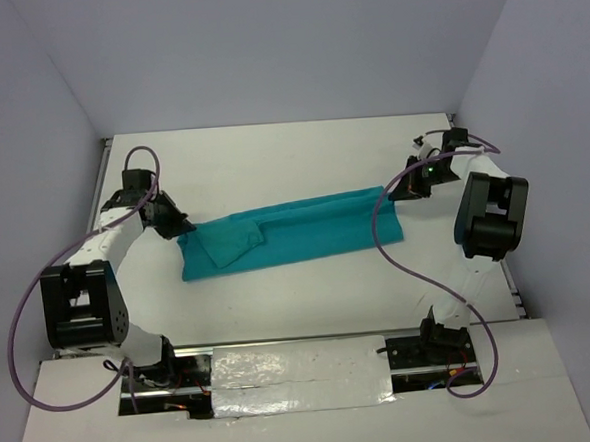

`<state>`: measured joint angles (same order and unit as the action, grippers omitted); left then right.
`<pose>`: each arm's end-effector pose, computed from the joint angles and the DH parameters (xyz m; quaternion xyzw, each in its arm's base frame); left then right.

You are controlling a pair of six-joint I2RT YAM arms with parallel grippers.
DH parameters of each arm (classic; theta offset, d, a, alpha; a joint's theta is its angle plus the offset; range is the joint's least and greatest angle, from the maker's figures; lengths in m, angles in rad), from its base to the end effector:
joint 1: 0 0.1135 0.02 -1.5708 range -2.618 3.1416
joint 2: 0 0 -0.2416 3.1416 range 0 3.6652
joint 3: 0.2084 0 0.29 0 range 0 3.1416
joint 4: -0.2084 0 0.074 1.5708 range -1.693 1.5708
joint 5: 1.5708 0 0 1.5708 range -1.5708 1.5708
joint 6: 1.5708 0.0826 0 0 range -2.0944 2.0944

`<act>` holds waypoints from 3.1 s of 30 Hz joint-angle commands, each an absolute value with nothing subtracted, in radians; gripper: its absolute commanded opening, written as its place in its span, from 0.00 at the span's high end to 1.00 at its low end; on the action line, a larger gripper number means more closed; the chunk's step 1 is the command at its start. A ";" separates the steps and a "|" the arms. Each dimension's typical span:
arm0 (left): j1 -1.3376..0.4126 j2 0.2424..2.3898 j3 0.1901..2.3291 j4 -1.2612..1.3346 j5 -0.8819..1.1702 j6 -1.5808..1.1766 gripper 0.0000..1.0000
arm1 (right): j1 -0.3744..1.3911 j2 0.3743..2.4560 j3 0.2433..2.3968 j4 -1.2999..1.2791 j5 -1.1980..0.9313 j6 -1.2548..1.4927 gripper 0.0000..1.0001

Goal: Fold and stack the t-shirts
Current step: Fold the other side of the tshirt into a rectangle

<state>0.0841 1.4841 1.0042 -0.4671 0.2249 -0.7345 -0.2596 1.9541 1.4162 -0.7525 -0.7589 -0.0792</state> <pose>0.3690 0.0126 0.1510 -0.3448 0.8813 -0.1986 0.2548 0.4223 -0.0533 0.1150 0.0313 0.9207 0.3396 0.1898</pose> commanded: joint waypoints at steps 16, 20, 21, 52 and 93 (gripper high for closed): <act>0.095 1.641 1.126 -0.448 0.192 -0.675 1.00 | -0.258 1.947 1.420 -0.640 -0.704 -0.002 1.00; 0.095 1.666 1.147 -0.449 0.186 -0.669 1.00 | -0.258 1.908 1.405 -0.655 -0.706 -0.002 1.00; 0.095 1.675 1.157 -0.451 0.186 -0.667 1.00 | -0.258 1.899 1.399 -0.657 -0.706 -0.003 1.00; 0.097 1.792 1.206 -0.422 0.175 -0.661 1.00 | -0.275 1.965 1.402 -0.643 -0.592 0.046 1.00; 0.097 1.753 1.258 -0.410 0.212 -0.690 0.67 | -0.235 1.961 1.534 -0.548 -0.686 0.052 0.57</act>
<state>0.0902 1.8015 1.2179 -0.4244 0.1860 -0.6849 -0.2337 2.0605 1.5055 -0.5617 -0.6178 0.1299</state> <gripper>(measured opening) 0.300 0.430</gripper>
